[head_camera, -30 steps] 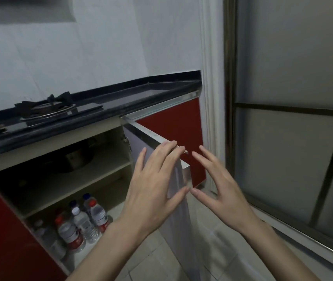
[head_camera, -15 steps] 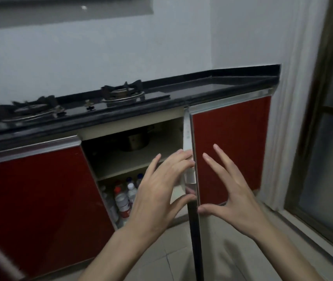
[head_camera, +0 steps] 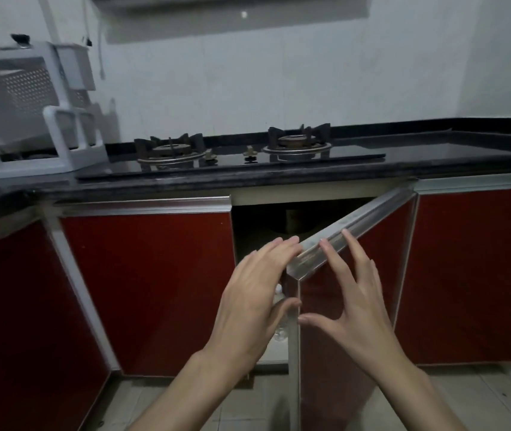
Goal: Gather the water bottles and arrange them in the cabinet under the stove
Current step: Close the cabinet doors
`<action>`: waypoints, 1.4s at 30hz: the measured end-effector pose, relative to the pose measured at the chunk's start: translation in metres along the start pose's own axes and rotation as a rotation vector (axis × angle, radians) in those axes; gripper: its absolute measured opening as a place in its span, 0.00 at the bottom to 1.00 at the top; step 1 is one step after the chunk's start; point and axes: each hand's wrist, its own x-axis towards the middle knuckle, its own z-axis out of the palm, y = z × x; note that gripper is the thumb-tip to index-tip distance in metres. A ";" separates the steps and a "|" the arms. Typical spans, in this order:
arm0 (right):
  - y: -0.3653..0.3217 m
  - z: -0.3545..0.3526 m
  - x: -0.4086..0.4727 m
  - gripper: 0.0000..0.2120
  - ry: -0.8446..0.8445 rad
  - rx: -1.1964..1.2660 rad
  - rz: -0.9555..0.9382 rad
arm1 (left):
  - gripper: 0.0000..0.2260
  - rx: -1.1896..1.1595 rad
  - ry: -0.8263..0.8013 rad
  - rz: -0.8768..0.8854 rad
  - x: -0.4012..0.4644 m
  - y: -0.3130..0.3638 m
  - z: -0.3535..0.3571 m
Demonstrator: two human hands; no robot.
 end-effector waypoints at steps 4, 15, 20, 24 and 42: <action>-0.009 0.040 0.020 0.58 0.056 -0.057 0.040 | 0.42 0.060 0.025 -0.036 0.007 -0.038 -0.006; -0.008 0.114 0.079 0.60 0.058 -0.285 0.084 | 0.38 0.213 0.101 -0.101 0.041 -0.130 -0.002; -0.006 0.140 0.108 0.56 0.047 -0.405 0.153 | 0.37 0.388 0.114 -0.121 0.063 -0.165 0.007; -0.003 0.156 0.130 0.57 0.010 -0.465 0.187 | 0.37 0.479 0.131 -0.138 0.082 -0.186 0.012; 0.019 0.180 0.159 0.59 -0.191 -0.530 0.226 | 0.40 0.533 -0.035 -0.178 0.072 -0.216 0.020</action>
